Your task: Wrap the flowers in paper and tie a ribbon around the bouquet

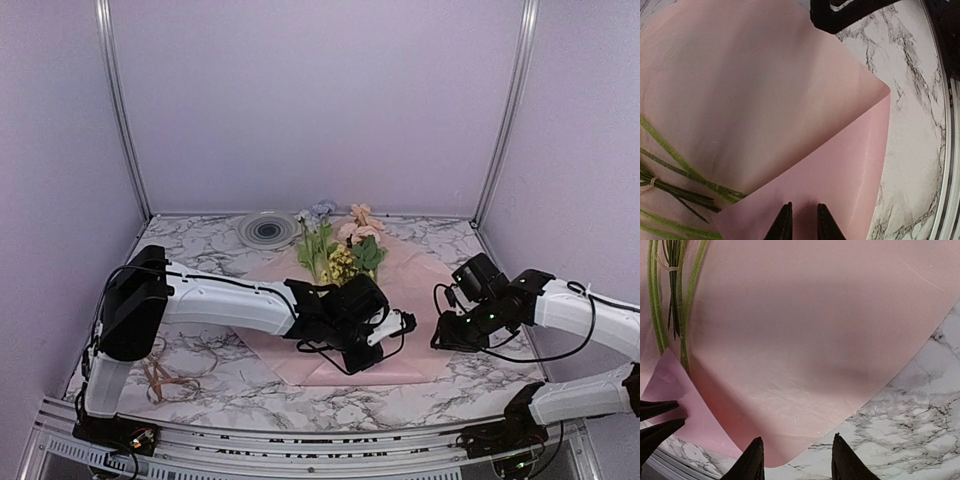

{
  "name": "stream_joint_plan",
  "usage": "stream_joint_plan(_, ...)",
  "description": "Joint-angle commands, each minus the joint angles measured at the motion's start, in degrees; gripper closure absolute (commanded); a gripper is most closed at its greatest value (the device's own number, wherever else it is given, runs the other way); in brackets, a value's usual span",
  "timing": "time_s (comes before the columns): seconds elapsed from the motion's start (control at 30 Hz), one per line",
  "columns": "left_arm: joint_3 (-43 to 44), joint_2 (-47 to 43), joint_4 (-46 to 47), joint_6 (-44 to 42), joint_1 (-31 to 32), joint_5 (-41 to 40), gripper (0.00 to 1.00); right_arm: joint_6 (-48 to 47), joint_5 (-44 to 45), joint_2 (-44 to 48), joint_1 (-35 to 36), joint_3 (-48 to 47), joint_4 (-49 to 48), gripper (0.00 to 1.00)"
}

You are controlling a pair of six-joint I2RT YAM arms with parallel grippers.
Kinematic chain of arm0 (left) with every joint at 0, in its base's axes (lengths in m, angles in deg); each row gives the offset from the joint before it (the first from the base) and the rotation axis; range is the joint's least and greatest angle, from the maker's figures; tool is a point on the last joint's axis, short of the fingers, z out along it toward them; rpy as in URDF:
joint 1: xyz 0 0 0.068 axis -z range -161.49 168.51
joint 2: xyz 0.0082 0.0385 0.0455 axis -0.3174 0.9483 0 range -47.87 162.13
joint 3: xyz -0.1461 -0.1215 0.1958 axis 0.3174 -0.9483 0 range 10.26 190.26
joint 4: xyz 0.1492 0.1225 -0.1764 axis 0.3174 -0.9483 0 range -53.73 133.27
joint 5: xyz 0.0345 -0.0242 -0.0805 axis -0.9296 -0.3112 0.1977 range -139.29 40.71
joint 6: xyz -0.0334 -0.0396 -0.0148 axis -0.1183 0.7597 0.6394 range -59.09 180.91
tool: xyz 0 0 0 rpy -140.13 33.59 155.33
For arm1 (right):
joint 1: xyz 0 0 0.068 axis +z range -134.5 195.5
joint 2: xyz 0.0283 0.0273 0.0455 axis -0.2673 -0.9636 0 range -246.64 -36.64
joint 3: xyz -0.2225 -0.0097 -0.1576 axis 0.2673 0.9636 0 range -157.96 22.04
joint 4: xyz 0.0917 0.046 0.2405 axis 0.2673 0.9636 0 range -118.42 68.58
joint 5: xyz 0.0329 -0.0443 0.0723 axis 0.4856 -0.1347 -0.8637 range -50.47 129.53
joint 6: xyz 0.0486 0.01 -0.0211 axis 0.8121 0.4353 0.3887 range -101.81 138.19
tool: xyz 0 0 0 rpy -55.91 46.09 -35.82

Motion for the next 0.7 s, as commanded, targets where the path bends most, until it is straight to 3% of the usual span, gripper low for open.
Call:
stream_joint_plan(0.0,2.81,4.22,-4.12,-1.24,0.4,1.74,0.82,0.24,-1.83,1.7,-0.17,-0.08,0.22,0.56)
stream_joint_plan(0.07,3.01,4.83,-4.07,-1.71,0.54,0.62,0.82,-0.94,-3.08,1.3,-0.17,-0.03,-0.16,0.56)
stream_joint_plan(0.13,2.89,5.25,-4.17,-2.05,0.61,-1.01,0.82,-3.61,-10.04,1.4,0.06,0.64,-3.73,0.55)
stream_joint_plan(0.27,2.32,5.09,-4.06,-2.22,0.5,-1.65,0.82,-6.9,-25.63,1.32,0.73,6.75,-18.75,0.36)
stream_joint_plan(0.47,1.36,4.42,-3.84,-2.15,0.47,-1.45,0.83,-11.7,-24.93,-6.93,-0.06,5.61,-21.26,0.33)
stream_joint_plan(0.67,0.85,3.82,-2.86,-2.0,0.23,-2.02,0.83,-15.95,-24.38,-12.9,-0.97,2.99,-18.09,0.39)
